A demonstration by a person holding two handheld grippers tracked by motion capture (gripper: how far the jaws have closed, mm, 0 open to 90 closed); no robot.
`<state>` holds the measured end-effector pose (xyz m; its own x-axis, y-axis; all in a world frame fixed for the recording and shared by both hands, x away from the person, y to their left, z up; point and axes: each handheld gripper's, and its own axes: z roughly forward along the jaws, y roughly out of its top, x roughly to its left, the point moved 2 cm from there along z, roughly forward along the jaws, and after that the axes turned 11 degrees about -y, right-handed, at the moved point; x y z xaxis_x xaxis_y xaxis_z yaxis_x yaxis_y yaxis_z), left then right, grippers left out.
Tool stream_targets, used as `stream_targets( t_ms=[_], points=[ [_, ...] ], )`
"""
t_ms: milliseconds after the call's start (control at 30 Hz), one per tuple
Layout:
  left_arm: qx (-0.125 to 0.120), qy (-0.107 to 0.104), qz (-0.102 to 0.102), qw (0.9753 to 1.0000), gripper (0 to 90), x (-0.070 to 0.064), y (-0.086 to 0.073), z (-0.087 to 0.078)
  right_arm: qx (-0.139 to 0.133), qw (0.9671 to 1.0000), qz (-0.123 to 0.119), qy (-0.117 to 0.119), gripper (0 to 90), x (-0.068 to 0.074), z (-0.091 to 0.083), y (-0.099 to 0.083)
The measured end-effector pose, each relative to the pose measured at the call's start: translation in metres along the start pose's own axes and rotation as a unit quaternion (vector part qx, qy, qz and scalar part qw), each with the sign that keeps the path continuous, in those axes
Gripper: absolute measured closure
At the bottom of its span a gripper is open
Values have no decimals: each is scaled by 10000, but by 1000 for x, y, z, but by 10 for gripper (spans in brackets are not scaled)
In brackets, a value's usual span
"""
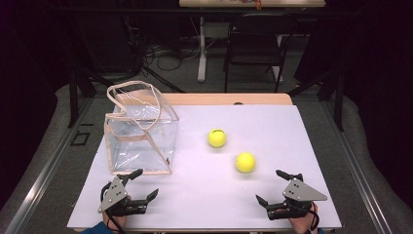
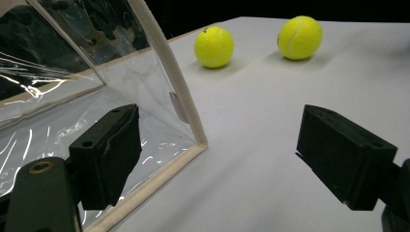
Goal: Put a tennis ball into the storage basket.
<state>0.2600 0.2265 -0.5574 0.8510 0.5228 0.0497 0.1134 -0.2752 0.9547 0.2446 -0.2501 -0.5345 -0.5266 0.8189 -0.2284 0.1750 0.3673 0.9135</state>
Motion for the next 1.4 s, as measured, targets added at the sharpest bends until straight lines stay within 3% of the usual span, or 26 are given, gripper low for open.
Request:
stream_targets(
  t_ms=[600,767,1400],
  points=[
    [-54,44,-14,10000,158,1,0,0,230,9997,-7,-91,0,-2,10,6],
    [-64,11,-34,10000,158,2,0,1,444,9989,-46,-137,0,-3,16,10],
    [-25,-3,-25,10000,158,2,1,1,738,9972,-105,1,0,-5,31,21]
  ],
)
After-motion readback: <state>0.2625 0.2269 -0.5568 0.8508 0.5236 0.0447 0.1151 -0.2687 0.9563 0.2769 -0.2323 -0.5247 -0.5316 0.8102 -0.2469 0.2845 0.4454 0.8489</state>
